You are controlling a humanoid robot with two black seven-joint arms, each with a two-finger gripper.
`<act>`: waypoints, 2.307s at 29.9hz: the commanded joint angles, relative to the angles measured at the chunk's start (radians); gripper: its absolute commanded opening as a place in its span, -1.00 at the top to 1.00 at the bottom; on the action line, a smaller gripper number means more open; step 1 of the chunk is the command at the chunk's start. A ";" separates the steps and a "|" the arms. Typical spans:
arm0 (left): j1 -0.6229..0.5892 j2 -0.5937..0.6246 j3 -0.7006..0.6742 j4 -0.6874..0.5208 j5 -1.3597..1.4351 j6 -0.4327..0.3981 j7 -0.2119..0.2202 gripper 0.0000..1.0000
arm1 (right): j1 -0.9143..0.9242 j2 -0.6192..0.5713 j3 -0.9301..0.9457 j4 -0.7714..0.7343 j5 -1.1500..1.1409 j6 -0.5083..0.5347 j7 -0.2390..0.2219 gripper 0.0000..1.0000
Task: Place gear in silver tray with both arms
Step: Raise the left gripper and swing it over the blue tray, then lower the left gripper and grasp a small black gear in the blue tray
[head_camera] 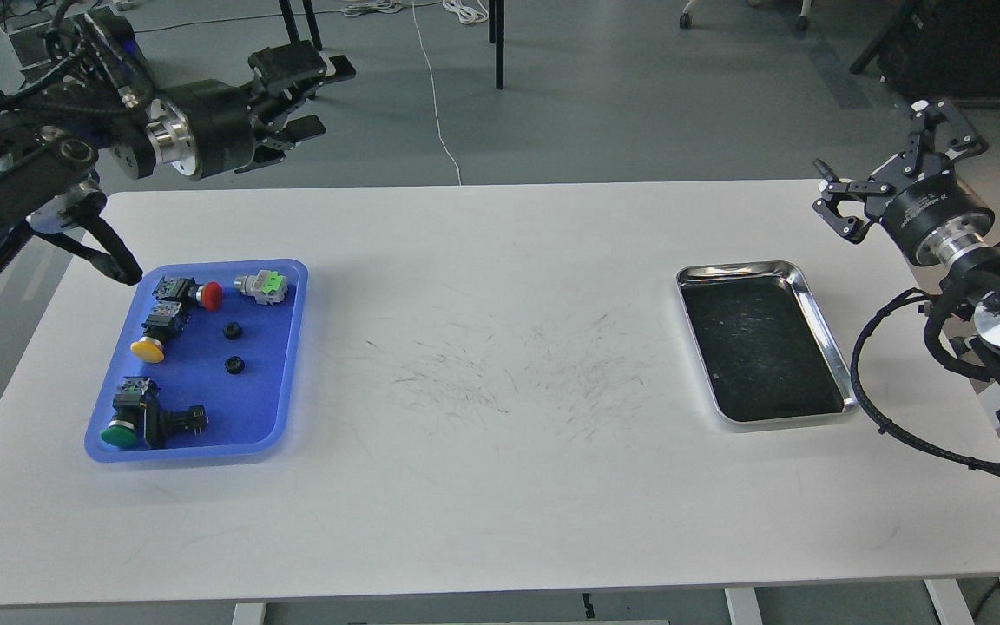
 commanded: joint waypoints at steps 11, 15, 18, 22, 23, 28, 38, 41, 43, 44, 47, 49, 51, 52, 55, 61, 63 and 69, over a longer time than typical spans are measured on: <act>0.145 -0.070 0.022 -0.266 0.719 0.257 0.080 -0.97 | -0.123 -0.112 0.017 0.007 0.006 0.081 0.102 -0.97; 0.165 -0.106 0.035 -0.257 0.796 0.264 0.122 -0.97 | -0.172 -0.096 0.018 -0.020 0.014 0.115 0.110 -0.97; 0.167 -0.118 0.079 -0.254 0.816 0.268 0.151 -0.96 | -0.191 -0.068 0.021 -0.021 0.017 0.118 0.133 -0.97; 0.174 -0.123 0.137 -0.254 0.862 0.271 0.198 -0.96 | -0.197 -0.066 0.021 -0.046 0.019 0.120 0.145 -0.97; 0.174 -0.129 0.143 -0.252 0.880 0.273 0.209 -0.96 | -0.197 -0.065 0.021 -0.050 0.019 0.120 0.145 -0.97; 0.176 -0.129 0.148 -0.240 0.919 0.270 0.267 -0.96 | -0.198 -0.063 0.023 -0.055 0.019 0.117 0.146 -0.97; 0.190 -0.012 0.148 -0.223 0.909 0.264 0.301 -0.96 | -0.198 -0.040 0.020 -0.090 0.017 0.114 0.145 -0.97; 0.204 0.028 0.148 -0.221 0.903 0.262 0.301 -0.96 | -0.197 -0.036 0.018 -0.092 0.017 0.114 0.145 -0.97; 0.219 0.041 0.148 -0.214 0.908 0.264 0.301 -0.94 | -0.194 -0.036 0.018 -0.092 0.017 0.114 0.145 -0.97; 0.225 0.045 0.148 -0.205 0.915 0.267 0.301 -0.94 | -0.192 -0.036 0.018 -0.092 0.017 0.114 0.145 -0.97; 0.236 0.045 0.148 -0.163 0.917 0.270 0.291 -0.93 | -0.189 -0.036 0.017 -0.090 0.017 0.114 0.145 -0.97; 0.250 0.045 0.148 -0.128 0.919 0.271 0.281 -0.92 | -0.188 -0.034 0.014 -0.090 0.017 0.114 0.145 -0.97; 0.257 0.043 0.148 -0.085 0.920 0.271 0.260 -0.87 | -0.188 -0.030 0.009 -0.092 0.017 0.114 0.146 -0.97; 0.260 0.042 0.150 -0.067 0.922 0.271 0.249 -0.87 | -0.188 -0.027 0.008 -0.092 0.017 0.112 0.146 -0.97; 0.263 0.029 0.148 -0.001 0.920 0.273 0.229 -0.85 | -0.188 -0.020 0.006 -0.092 0.017 0.114 0.145 -0.97; 0.294 0.025 0.150 0.099 0.922 0.319 0.154 -0.82 | -0.185 -0.020 0.017 -0.089 0.017 0.114 0.145 -0.97; 0.305 0.025 0.150 0.105 0.920 0.327 0.145 -0.79 | -0.185 -0.020 0.017 -0.089 0.017 0.114 0.145 -0.97; 0.323 0.019 0.150 0.139 0.922 0.344 0.120 -0.73 | -0.186 -0.020 0.017 -0.087 0.017 0.114 0.145 -0.97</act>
